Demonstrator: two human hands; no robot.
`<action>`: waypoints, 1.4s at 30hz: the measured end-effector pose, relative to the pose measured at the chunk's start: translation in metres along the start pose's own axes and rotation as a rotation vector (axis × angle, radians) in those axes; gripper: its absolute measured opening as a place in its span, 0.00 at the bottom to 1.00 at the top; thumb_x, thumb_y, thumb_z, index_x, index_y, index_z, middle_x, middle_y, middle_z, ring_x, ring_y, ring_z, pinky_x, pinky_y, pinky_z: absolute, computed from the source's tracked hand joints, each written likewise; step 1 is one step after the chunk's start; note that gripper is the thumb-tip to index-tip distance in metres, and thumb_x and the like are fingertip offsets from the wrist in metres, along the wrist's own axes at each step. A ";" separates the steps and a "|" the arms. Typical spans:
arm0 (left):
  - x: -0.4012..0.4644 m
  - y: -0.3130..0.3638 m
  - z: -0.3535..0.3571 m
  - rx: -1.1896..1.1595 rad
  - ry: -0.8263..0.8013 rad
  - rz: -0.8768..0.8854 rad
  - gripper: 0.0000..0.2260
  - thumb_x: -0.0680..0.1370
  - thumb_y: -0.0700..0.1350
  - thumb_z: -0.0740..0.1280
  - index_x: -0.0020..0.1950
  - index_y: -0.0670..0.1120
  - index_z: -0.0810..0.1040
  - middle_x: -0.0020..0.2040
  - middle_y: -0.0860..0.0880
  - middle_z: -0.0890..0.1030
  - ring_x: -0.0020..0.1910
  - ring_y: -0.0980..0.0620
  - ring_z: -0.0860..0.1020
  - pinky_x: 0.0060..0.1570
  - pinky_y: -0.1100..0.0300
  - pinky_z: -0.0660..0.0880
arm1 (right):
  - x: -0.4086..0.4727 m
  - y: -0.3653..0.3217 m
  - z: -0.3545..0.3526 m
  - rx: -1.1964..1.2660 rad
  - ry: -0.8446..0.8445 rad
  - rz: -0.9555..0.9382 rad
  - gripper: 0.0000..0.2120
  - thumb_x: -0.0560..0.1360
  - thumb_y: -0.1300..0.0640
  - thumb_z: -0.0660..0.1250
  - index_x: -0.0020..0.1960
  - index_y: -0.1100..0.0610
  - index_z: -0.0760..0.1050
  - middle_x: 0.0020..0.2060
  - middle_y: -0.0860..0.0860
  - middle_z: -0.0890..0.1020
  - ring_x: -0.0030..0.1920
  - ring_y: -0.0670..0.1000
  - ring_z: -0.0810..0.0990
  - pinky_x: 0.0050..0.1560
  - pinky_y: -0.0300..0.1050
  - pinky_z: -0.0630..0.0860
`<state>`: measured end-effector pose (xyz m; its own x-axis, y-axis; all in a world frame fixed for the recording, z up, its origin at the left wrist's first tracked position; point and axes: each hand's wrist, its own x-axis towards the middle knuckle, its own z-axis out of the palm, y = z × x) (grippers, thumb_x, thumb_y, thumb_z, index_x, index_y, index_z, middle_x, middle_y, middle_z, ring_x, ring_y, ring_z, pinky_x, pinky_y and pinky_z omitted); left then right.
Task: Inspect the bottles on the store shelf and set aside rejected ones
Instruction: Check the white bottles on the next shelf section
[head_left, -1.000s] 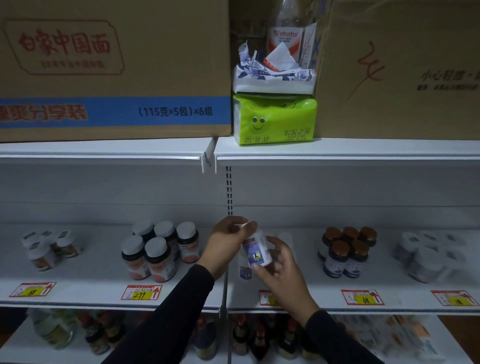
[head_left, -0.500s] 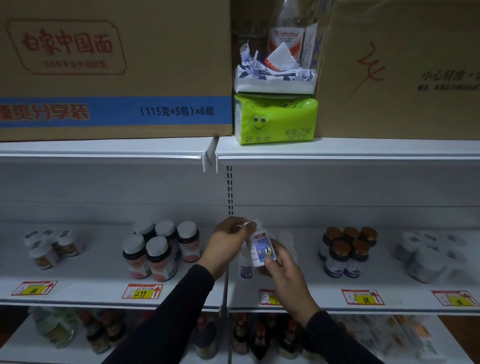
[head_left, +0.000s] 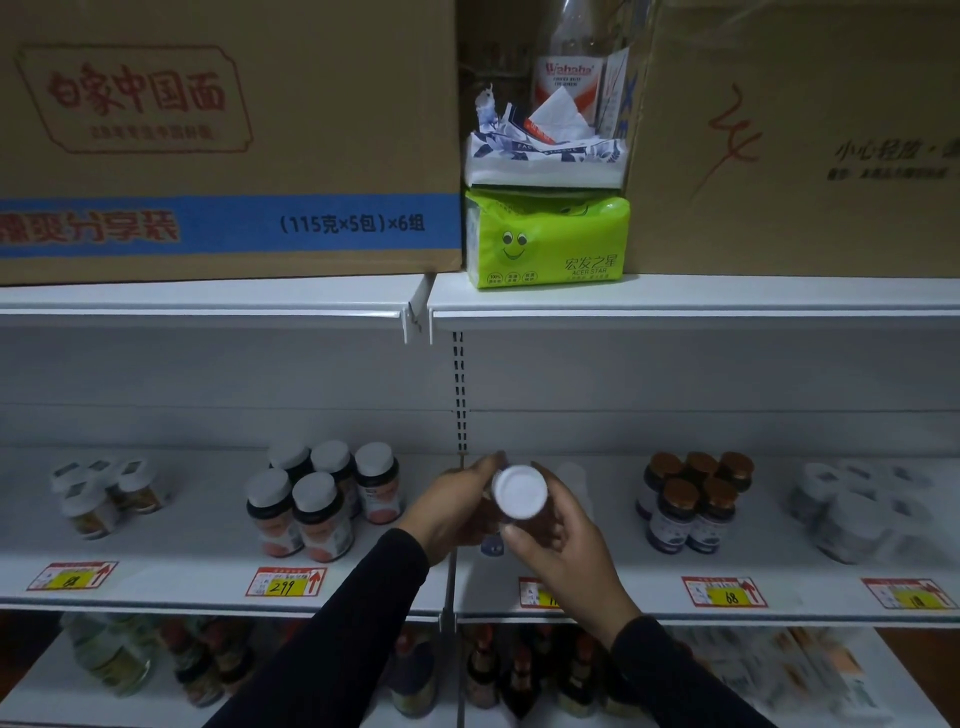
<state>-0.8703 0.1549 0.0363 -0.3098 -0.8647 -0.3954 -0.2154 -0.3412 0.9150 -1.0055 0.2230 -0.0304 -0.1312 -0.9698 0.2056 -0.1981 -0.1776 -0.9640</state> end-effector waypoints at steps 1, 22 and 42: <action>0.001 -0.001 0.000 0.005 -0.002 -0.012 0.19 0.80 0.60 0.60 0.46 0.46 0.79 0.31 0.47 0.79 0.25 0.54 0.74 0.27 0.66 0.68 | 0.000 0.000 0.000 0.006 -0.003 0.005 0.31 0.73 0.58 0.75 0.71 0.48 0.67 0.57 0.36 0.80 0.58 0.41 0.80 0.55 0.36 0.77; -0.006 -0.009 -0.012 0.438 -0.063 0.703 0.22 0.70 0.43 0.76 0.57 0.63 0.75 0.59 0.60 0.77 0.56 0.58 0.75 0.51 0.61 0.74 | 0.011 0.010 -0.005 0.012 0.072 0.005 0.27 0.73 0.61 0.74 0.67 0.45 0.70 0.61 0.44 0.80 0.58 0.41 0.79 0.57 0.37 0.77; 0.014 -0.009 0.003 0.690 0.223 0.726 0.19 0.73 0.50 0.71 0.63 0.52 0.75 0.55 0.56 0.77 0.48 0.60 0.74 0.37 0.76 0.66 | 0.016 0.027 -0.043 -0.643 0.096 -0.067 0.25 0.76 0.47 0.69 0.71 0.49 0.68 0.63 0.47 0.70 0.62 0.44 0.72 0.54 0.28 0.67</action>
<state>-0.8755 0.1469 0.0217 -0.4137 -0.8511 0.3233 -0.5524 0.5169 0.6539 -1.0548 0.2103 -0.0458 -0.1785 -0.9355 0.3049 -0.7465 -0.0731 -0.6614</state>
